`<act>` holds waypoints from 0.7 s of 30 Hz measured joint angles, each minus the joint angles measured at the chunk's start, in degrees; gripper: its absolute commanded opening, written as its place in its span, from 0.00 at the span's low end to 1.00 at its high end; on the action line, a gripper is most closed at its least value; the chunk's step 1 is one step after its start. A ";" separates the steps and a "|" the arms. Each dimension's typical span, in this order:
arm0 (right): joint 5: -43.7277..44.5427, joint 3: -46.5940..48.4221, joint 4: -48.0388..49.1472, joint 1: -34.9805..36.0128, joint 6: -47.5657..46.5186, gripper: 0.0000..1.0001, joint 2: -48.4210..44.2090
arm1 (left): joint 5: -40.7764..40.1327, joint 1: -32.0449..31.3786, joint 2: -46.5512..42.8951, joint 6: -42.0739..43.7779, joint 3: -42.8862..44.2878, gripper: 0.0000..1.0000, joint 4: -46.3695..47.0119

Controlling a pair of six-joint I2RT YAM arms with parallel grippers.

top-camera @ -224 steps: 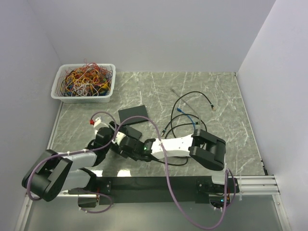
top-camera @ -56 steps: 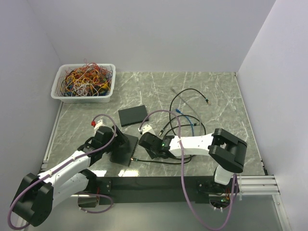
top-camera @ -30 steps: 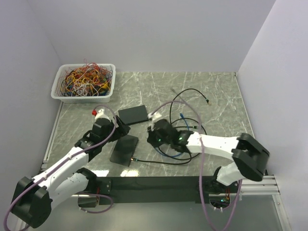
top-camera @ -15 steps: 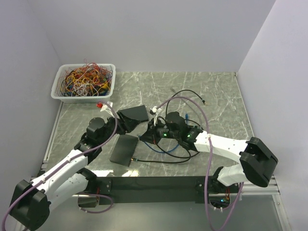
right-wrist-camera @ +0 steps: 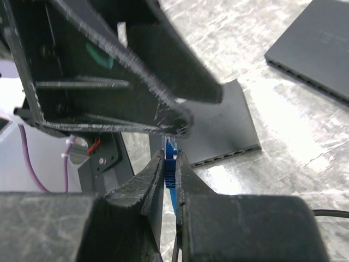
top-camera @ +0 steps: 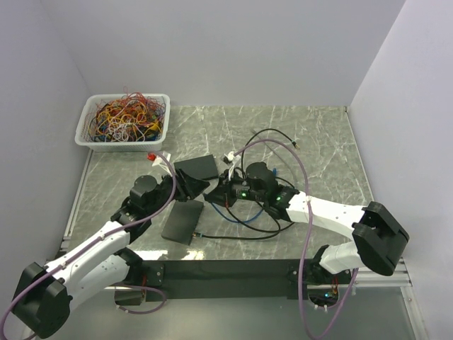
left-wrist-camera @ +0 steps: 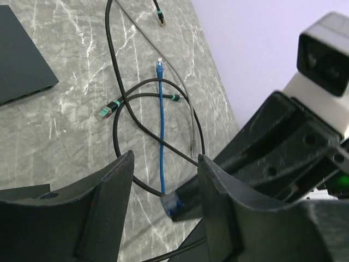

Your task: Insert the plug into the switch port

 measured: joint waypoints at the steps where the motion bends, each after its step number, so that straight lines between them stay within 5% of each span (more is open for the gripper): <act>1: 0.13 0.00 0.35 -0.24 0.26 0.00 -0.02 | 0.00 -0.07 -0.31 0.00 -0.22 0.55 0.02; 19: -3.17 -0.59 5.29 -2.56 4.74 0.00 -0.15 | -0.61 -1.16 -1.55 -1.09 -1.64 0.40 2.03; 21: -4.50 -0.87 6.34 -2.60 5.16 0.00 0.37 | -0.79 -1.22 -1.55 -1.09 -1.64 0.30 2.08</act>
